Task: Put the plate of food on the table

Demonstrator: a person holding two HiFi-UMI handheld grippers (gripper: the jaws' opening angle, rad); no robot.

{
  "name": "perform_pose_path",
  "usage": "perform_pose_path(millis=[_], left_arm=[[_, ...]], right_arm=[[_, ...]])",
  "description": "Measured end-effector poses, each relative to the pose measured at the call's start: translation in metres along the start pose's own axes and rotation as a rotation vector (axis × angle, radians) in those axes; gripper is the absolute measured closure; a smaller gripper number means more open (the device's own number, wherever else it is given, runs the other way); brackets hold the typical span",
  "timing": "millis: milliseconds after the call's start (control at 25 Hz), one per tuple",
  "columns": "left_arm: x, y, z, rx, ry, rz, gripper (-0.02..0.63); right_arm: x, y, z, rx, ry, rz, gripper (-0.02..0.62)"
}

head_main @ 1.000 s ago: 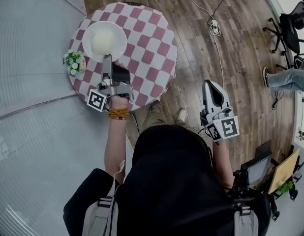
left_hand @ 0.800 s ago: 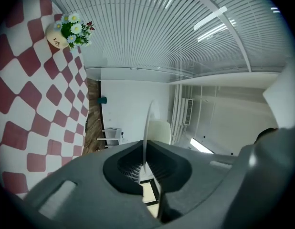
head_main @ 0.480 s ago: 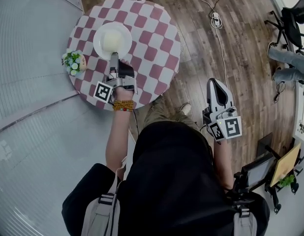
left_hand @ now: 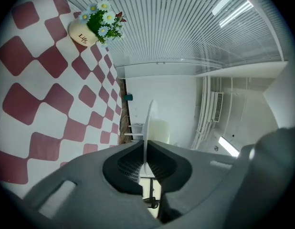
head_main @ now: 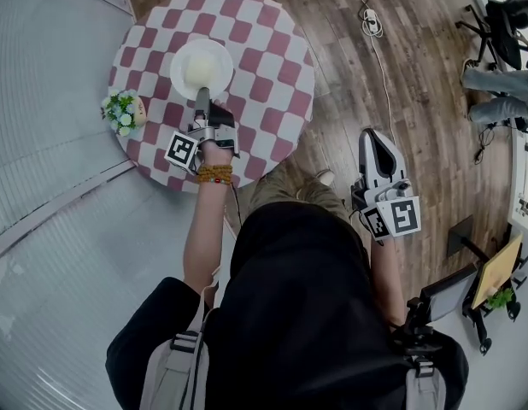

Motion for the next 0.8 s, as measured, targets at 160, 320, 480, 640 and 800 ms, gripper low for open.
perform_pose_path(millis=[160,320,480,640,800], left_arm=[[0.010,0.018,0.002,0.001,0.003,0.047,0.592],[0.017,0.034,-0.006,-0.014,0.010,0.080,0.592],[0.022,0.057,-0.017,-0.020,0.022,0.132,0.591],[0.023,0.079,-0.021,-0.026,0.020,0.182,0.591],[0.026,0.094,-0.020,-0.022,0.021,0.212,0.590]], right_arm=[[0.006,0.001,0.001,-0.001,0.009,-0.005,0.584],[0.005,-0.002,-0.001,0.004,0.018,-0.021,0.584],[0.006,-0.006,-0.001,0.010,0.021,-0.032,0.584],[0.007,-0.008,0.000,0.012,0.019,-0.040,0.584],[0.007,-0.011,-0.001,0.016,0.019,-0.048,0.584]])
Point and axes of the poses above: the fingertips, and each gripper's own axes: x forward along the fingers, y to its left, z out of its top, the point moved 2 cm from there along -x, backward along the fingers, and after that the axes turned 4 degrees about -x, right-handed, at the moved point
